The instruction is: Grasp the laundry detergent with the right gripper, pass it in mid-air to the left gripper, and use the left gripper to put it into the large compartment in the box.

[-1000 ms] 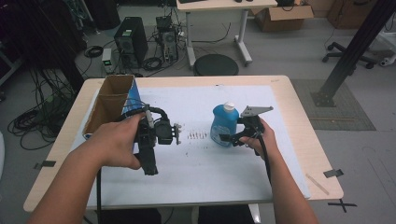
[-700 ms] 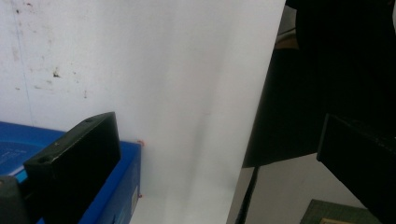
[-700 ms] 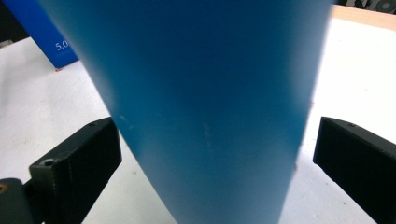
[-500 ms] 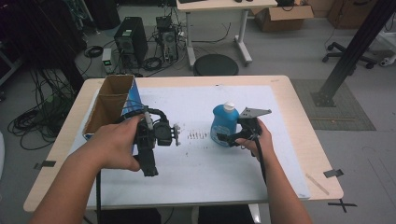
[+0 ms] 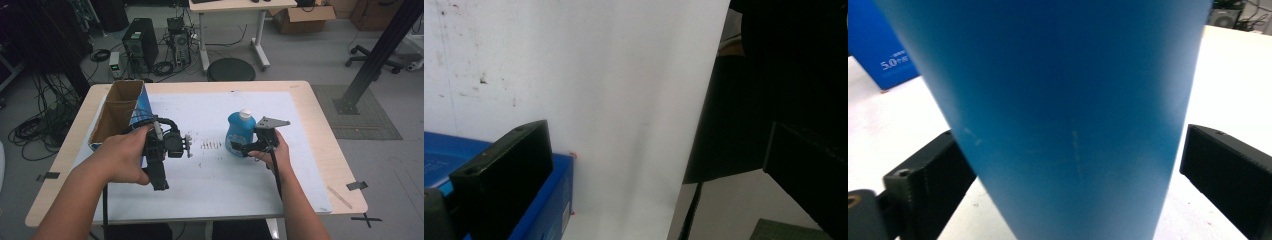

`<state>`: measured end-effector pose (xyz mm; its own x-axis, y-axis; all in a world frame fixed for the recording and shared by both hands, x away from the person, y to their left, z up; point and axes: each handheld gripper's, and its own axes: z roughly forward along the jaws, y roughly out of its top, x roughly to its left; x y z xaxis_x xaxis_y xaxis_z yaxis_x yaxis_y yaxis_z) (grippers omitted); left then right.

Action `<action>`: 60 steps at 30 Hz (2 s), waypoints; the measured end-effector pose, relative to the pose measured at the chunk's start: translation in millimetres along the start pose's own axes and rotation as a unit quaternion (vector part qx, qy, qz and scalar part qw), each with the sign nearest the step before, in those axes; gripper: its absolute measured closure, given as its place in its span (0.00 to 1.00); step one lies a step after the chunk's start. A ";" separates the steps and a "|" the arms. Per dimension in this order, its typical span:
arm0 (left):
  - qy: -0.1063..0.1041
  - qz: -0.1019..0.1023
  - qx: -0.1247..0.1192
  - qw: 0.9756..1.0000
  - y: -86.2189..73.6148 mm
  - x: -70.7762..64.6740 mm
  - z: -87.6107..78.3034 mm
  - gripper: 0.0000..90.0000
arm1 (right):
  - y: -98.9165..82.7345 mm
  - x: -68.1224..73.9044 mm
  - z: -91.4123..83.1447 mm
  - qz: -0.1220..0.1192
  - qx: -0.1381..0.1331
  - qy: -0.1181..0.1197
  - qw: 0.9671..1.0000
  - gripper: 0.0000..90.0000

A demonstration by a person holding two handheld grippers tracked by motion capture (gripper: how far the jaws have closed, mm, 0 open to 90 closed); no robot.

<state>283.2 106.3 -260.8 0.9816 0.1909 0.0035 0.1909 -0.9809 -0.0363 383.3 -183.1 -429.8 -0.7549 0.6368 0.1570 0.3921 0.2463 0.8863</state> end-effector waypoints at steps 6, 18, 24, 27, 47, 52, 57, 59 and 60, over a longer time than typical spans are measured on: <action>-0.001 0.000 0.001 1.000 -0.6 0.0 0.1 0.00 | -1.0 0.4 0.5 0.003 -0.004 -0.006 1.000 0.07; 0.000 0.000 0.001 1.000 -1.0 0.3 -0.1 0.00 | -1.2 0.8 1.6 0.008 -0.011 -0.006 1.000 0.19; -0.001 0.000 0.001 1.000 -0.6 0.6 0.3 0.00 | -1.2 0.8 2.2 0.006 -0.011 -0.001 1.000 0.21; -0.001 0.000 0.000 1.000 0.1 0.5 0.4 0.00 | -1.2 0.9 2.6 0.006 -0.012 0.000 1.000 0.22; -0.001 0.001 0.000 1.000 1.1 2.1 -0.1 0.00 | -1.3 2.0 5.4 -0.007 -0.014 0.003 1.000 0.45; 0.000 0.001 0.000 1.000 2.2 2.5 -0.6 0.00 | -0.4 1.2 4.8 -0.023 -0.009 0.005 1.000 0.48; 0.000 0.003 -0.002 1.000 5.1 2.7 -0.1 0.00 | 1.1 2.7 4.7 -0.036 -0.004 0.000 0.999 0.49; 0.000 0.005 -0.002 1.000 6.4 2.5 0.1 0.00 | 1.6 3.0 4.2 -0.036 -0.004 -0.001 0.999 0.50; 0.000 0.004 -0.004 1.000 6.9 2.3 0.2 0.00 | 1.7 3.3 4.1 -0.037 -0.003 -0.001 0.999 0.50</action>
<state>286.8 100.0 -261.3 0.9831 0.1832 0.0032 0.1832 -0.9826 -0.0292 383.7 -177.6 -429.6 -0.7809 0.6181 0.0903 0.3322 0.2886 0.8980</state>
